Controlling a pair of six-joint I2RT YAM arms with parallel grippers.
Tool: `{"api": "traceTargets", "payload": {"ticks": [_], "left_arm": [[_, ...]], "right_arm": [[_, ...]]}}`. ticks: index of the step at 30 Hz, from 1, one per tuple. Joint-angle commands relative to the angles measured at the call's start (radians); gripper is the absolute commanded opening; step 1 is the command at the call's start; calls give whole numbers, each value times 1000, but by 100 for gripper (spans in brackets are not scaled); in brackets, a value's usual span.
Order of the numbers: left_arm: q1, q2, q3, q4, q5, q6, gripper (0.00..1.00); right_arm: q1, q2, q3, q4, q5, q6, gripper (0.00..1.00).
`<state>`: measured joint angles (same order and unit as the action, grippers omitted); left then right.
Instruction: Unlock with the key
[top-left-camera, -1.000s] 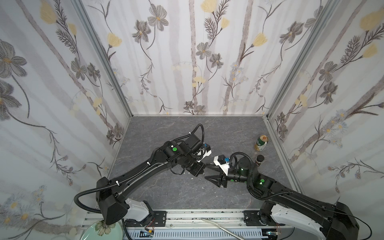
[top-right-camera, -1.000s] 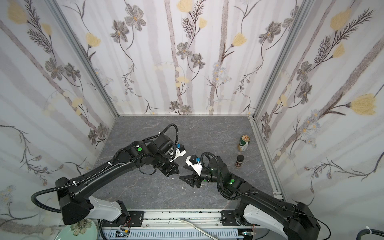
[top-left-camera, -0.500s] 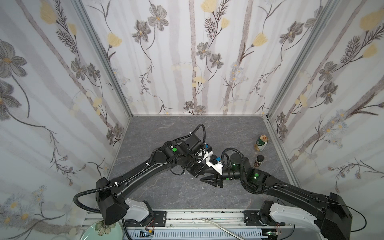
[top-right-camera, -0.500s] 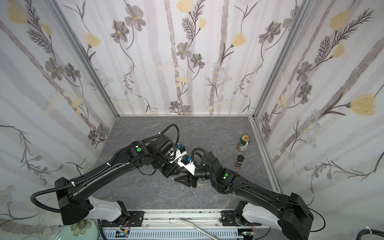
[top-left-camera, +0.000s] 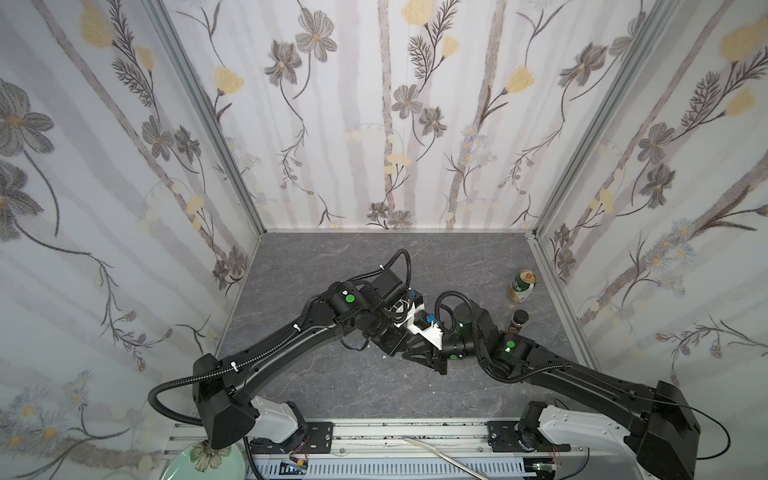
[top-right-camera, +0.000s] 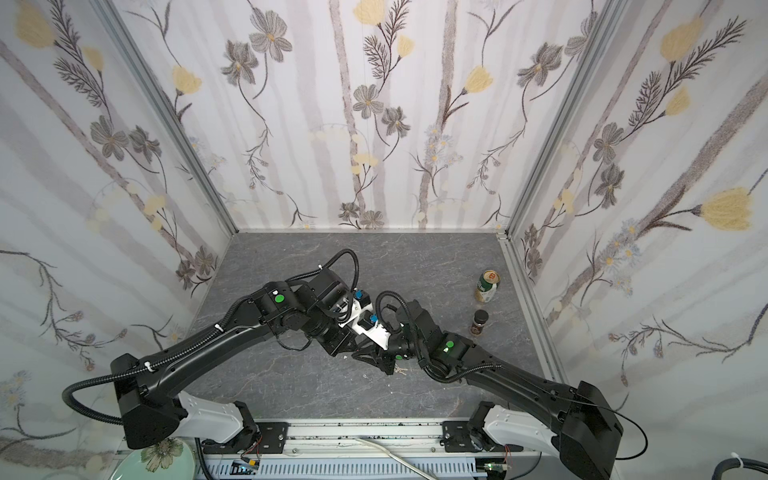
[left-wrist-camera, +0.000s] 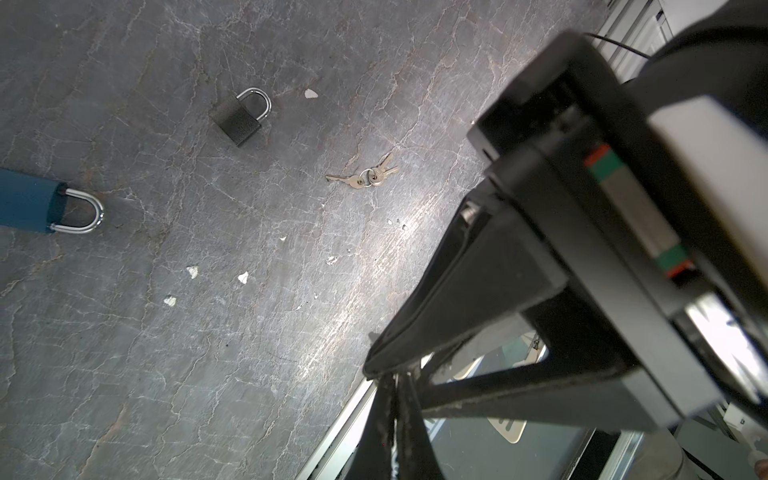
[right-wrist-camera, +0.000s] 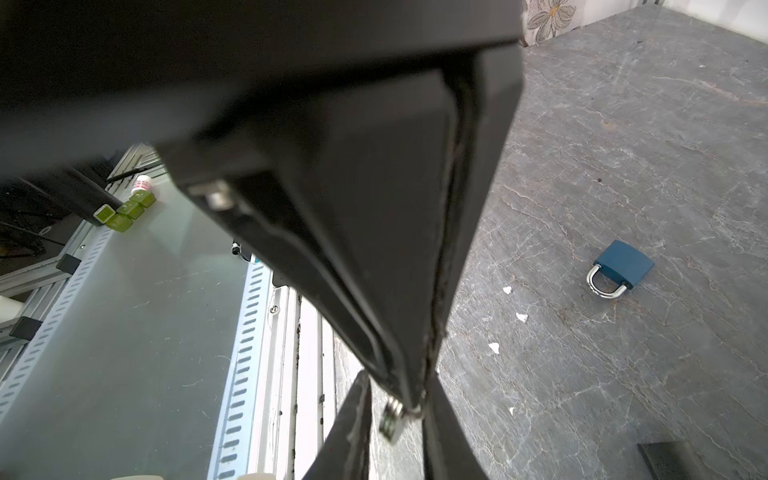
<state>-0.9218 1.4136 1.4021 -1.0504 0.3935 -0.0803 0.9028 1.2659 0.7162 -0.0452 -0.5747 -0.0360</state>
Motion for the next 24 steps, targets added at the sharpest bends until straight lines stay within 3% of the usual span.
{"api": "traceTargets", "payload": {"ticks": [1,4,13,14,16,20,24], "left_arm": [[-3,6,4,10,-22,16,0],[-4,7,2,15,-18,14,0],[-5,-6,-17,48,-23,-1,4],[-7,-13,-22,59,-30,-6,10],[-5,-32,-36,86,-54,-19,33],[-1,-82,-61,147,-133,-58,56],[26,-140,-81,208,-165,-108,59]], "right_arm": [[2,9,21,-10,-46,-15,15],[2,15,25,-12,-42,-16,8],[3,17,12,47,-23,38,2],[2,14,7,62,-22,45,2],[2,9,-8,97,-18,70,1],[3,4,-35,134,12,106,0],[1,-22,-82,198,34,154,0]]}}
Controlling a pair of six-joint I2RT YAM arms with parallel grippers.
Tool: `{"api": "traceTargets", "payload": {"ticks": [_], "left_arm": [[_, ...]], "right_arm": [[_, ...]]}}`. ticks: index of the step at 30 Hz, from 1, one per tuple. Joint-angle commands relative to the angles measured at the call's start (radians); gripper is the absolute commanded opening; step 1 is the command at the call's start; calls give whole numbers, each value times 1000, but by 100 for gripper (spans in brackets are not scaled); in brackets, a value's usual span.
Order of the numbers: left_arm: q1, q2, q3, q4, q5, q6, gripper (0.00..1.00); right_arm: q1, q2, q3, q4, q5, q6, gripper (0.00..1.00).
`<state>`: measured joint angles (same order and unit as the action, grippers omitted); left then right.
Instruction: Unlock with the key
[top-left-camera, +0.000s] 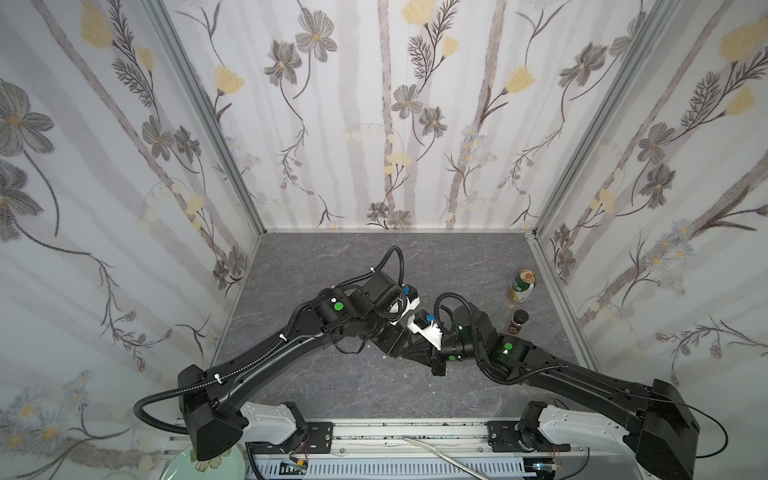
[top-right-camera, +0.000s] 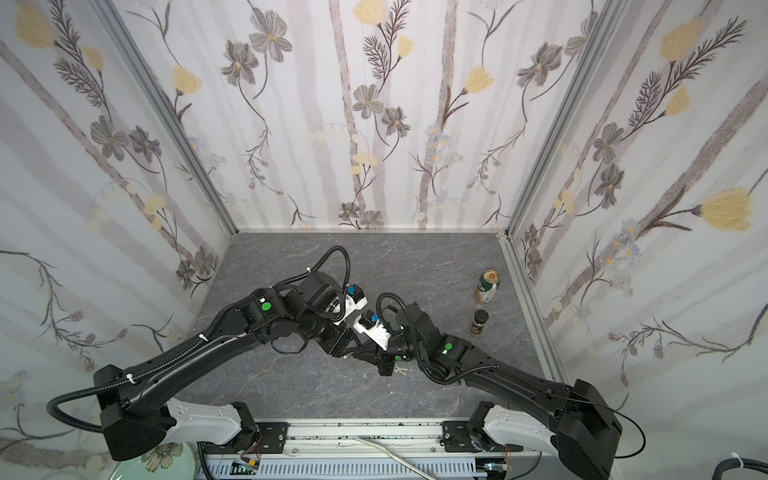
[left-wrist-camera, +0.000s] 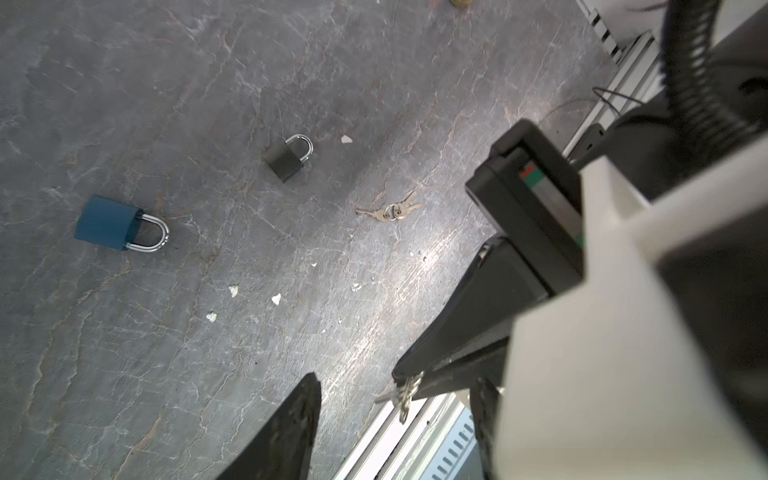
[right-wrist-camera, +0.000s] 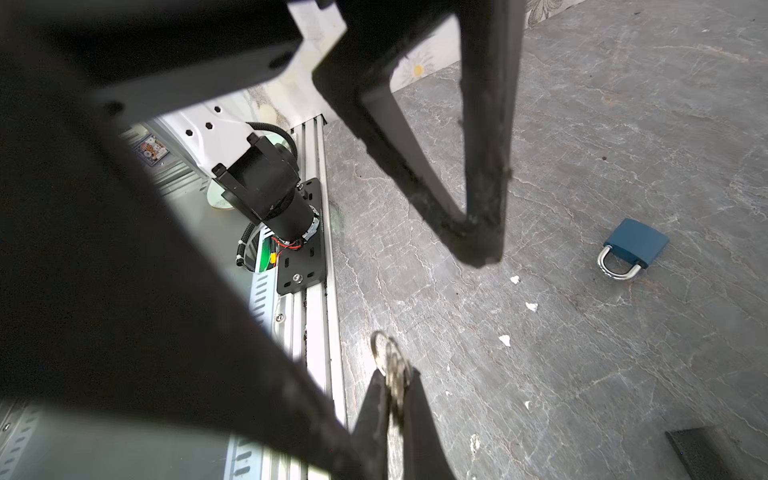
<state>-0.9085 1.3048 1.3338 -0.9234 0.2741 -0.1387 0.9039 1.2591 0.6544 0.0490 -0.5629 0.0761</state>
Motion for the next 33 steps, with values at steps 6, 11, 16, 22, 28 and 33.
{"api": "traceTargets", "payload": {"ticks": [6,11,16,22,28,33], "left_arm": [[120,-188,-120,243,-37,-187,68],[248,-273,-218,349,41,-319,69],[336,-319,-335,487,136,-450,69],[369,-335,-443,693,267,-568,52],[366,-338,-566,1002,443,-709,46],[349,-327,-652,1269,511,-833,50]], "right_arm": [[-3,-88,-91,200,99,112,0],[-16,-162,-146,293,183,202,0],[-22,-231,-194,384,274,312,0],[-42,-297,-259,515,314,444,0],[-53,-327,-295,644,298,543,0],[-60,-302,-303,727,266,599,0]]}}
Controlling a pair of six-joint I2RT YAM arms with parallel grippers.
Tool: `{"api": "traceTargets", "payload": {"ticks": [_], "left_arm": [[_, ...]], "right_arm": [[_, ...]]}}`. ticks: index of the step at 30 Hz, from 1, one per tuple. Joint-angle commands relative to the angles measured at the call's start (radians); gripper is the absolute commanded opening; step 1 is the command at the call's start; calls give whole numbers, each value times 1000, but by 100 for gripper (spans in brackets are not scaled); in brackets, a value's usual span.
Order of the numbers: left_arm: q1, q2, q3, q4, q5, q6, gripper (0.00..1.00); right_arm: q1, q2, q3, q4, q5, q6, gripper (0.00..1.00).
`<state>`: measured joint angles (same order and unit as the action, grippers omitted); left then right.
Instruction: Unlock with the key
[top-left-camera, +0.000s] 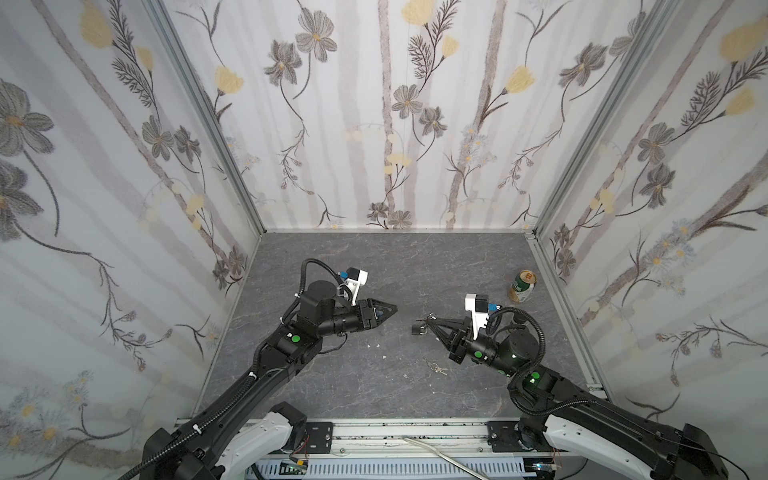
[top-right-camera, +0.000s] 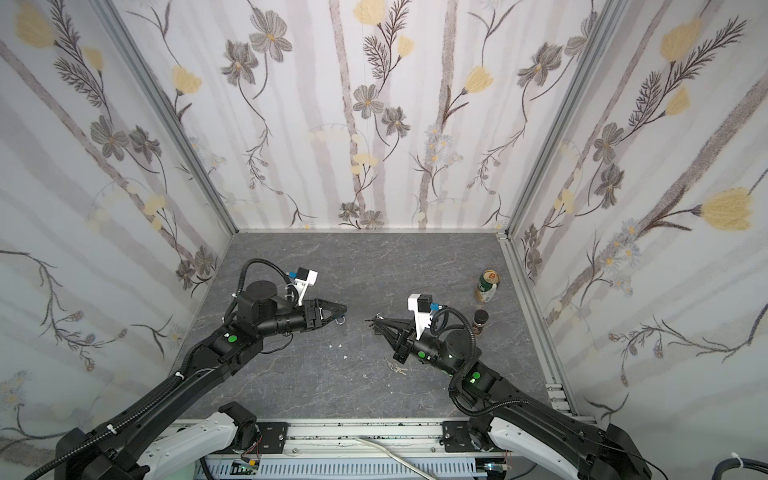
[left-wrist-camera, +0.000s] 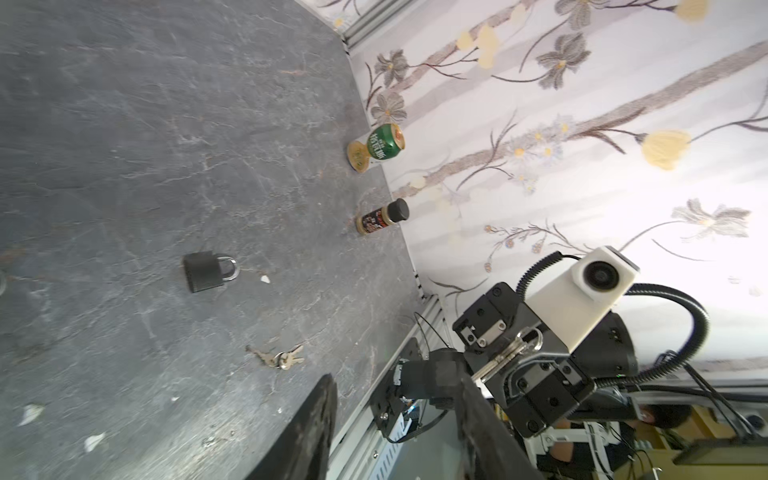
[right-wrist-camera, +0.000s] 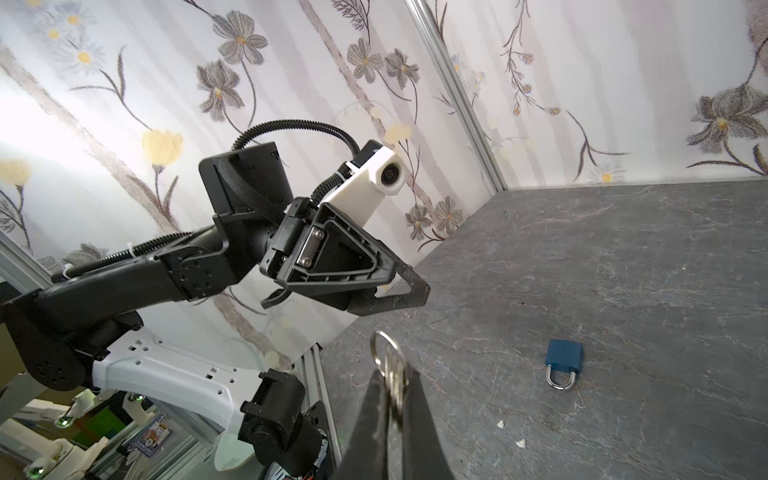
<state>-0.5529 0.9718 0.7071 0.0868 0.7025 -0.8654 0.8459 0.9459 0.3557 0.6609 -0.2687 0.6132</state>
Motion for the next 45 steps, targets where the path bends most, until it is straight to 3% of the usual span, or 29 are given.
{"api": "traceTargets", "payload": {"ticks": [1,10,21,26,34,38,43,45], "left_arm": [[-14,11,-35,308,94,-131,50],[-95,76,-4,379,135,-135,44],[-134,106,26,386,164,-130,29],[-145,110,29,390,168,-127,31],[-148,108,27,390,162,-121,22],[-148,102,28,367,149,-105,30],[-148,98,26,363,139,-98,33],[-148,96,26,366,142,-99,29]], "right_arm": [[-4,16,-5,129,-32,70,0],[-5,67,-15,244,-82,135,0],[-10,71,-37,304,-87,180,0],[-53,73,-53,335,-83,218,0],[-61,86,-61,356,-112,240,0],[-61,97,-60,381,-145,253,0],[-61,117,-60,397,-175,267,0],[-60,121,-62,399,-171,270,0]]}}
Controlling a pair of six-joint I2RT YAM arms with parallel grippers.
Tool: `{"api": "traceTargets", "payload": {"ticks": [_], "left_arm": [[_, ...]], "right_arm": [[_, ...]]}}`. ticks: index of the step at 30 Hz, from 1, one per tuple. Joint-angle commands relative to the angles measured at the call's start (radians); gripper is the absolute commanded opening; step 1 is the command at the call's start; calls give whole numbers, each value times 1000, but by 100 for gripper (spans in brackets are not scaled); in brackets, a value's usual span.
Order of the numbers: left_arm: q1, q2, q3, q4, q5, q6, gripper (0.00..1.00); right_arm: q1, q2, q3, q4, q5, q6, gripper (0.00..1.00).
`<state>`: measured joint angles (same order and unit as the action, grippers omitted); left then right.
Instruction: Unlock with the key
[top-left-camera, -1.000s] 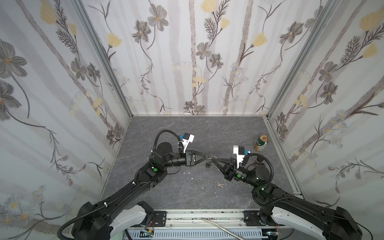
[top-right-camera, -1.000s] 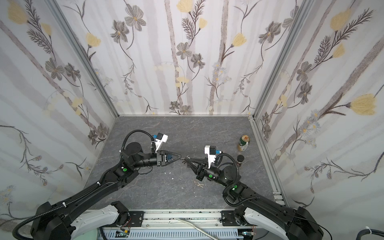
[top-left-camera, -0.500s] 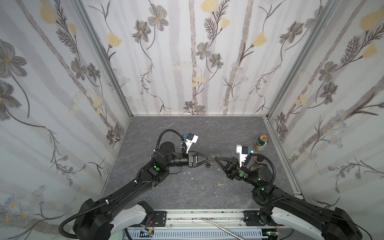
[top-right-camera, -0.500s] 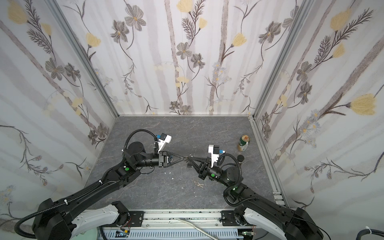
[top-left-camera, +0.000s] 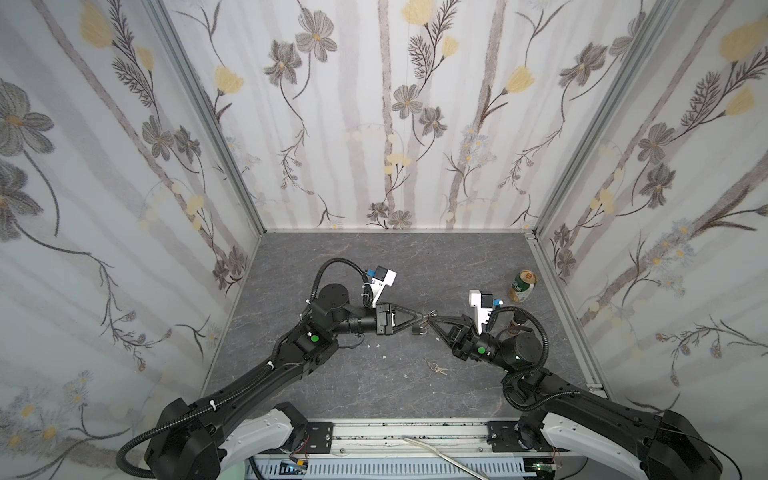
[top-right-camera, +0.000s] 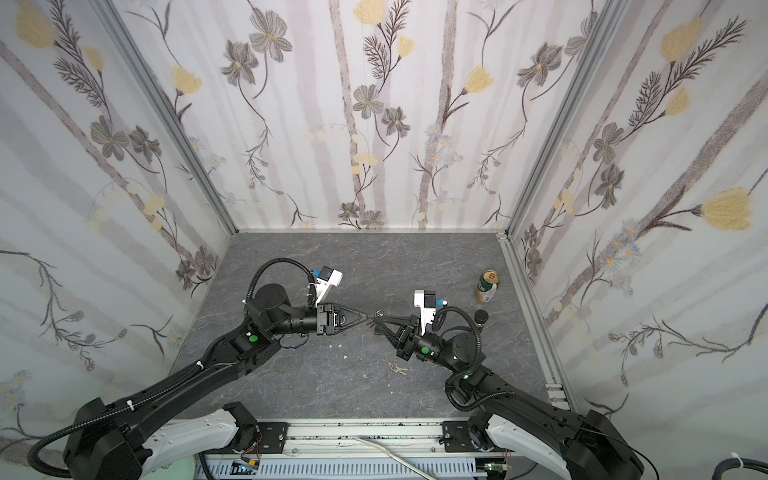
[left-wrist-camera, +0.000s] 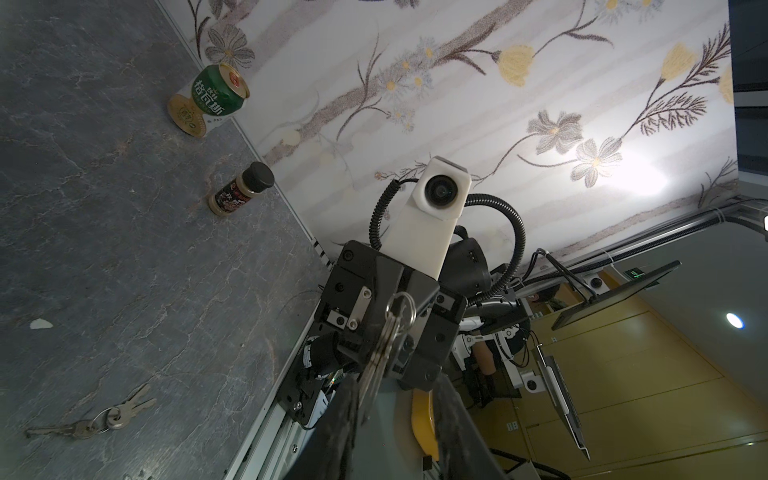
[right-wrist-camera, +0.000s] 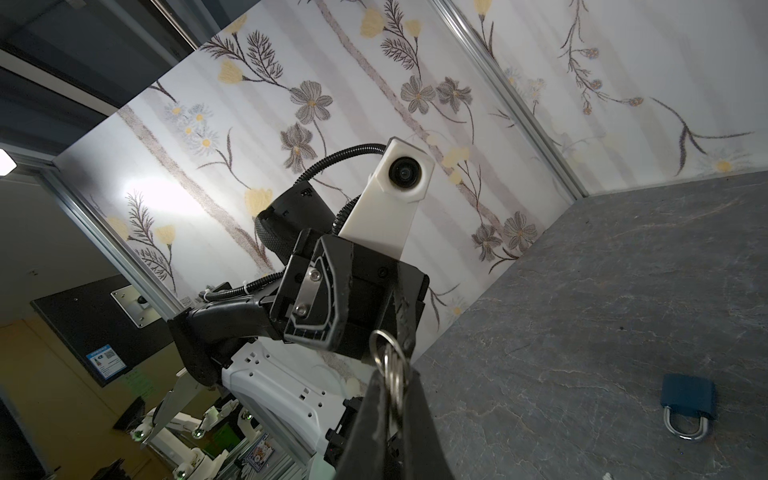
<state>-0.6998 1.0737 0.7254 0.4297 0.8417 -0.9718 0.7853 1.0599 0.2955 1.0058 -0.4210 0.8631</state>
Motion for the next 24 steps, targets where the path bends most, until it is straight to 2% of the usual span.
{"api": "traceTargets", "payload": {"ticks": [1,4,6,8,10,12,21,24], "left_arm": [[-1,-6,8,21,3,8,26],[-1,-9,6,21,4,8,17],[-1,-11,6,20,5,8,15],[-2,-13,3,15,4,11,17],[-1,-17,3,3,2,17,25],[-1,-20,3,-5,0,23,25],[-3,-24,4,-16,-2,36,1],[-3,-30,19,-69,-18,63,0]], "right_arm": [[0,8,-4,60,-20,24,0],[0,19,-4,75,-23,35,0],[0,21,-7,86,-18,40,0],[1,26,-6,95,-15,46,0],[0,33,-6,100,-11,54,0],[-1,40,-5,108,-11,63,0],[-1,64,0,140,-20,84,0],[-1,68,-3,134,-22,83,0]]}}
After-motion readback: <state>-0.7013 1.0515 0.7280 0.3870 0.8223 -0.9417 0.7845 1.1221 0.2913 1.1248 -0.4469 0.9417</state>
